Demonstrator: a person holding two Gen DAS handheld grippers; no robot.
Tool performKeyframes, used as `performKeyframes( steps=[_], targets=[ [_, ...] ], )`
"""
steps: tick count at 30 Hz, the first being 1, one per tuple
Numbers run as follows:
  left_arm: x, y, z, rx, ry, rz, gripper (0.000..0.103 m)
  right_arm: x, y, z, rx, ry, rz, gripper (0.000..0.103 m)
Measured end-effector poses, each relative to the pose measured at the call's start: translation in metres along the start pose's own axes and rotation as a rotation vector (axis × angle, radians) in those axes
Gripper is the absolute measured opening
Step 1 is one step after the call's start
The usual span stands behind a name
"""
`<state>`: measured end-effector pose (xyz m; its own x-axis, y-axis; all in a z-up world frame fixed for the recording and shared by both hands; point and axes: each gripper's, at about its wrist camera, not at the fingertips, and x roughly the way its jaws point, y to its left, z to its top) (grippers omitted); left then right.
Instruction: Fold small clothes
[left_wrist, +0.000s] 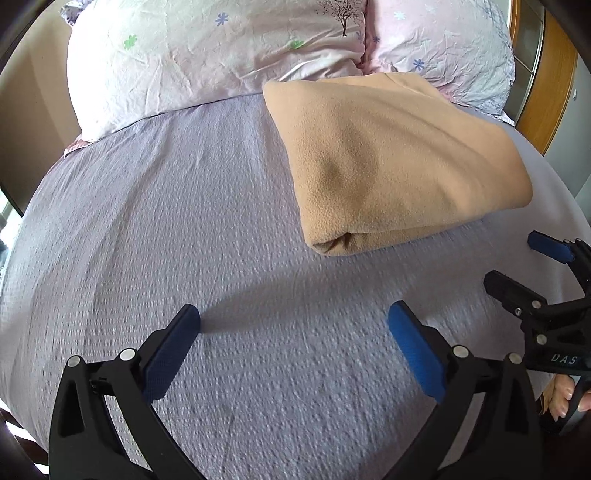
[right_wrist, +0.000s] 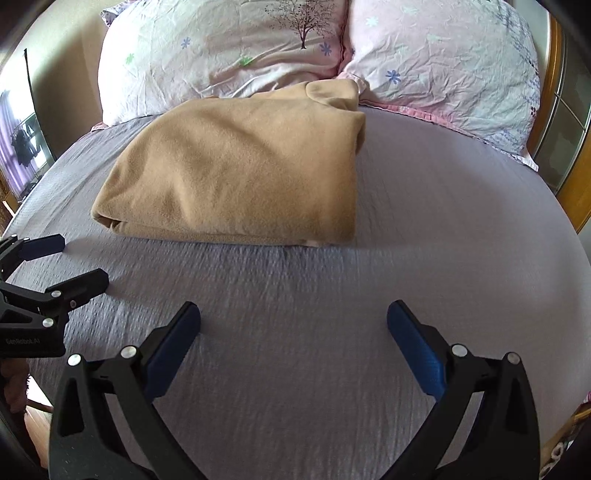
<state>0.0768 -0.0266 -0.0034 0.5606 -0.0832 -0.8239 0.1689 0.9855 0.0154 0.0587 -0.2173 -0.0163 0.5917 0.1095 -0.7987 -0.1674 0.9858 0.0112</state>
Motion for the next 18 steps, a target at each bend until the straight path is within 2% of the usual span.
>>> performKeyframes(
  steps=[18],
  targets=[
    [-0.0008,0.0004,-0.0004,0.004,-0.005,-0.001,0.102,0.0000,-0.0005,-0.0008,-0.001,-0.004,0.004,0.101]
  ],
)
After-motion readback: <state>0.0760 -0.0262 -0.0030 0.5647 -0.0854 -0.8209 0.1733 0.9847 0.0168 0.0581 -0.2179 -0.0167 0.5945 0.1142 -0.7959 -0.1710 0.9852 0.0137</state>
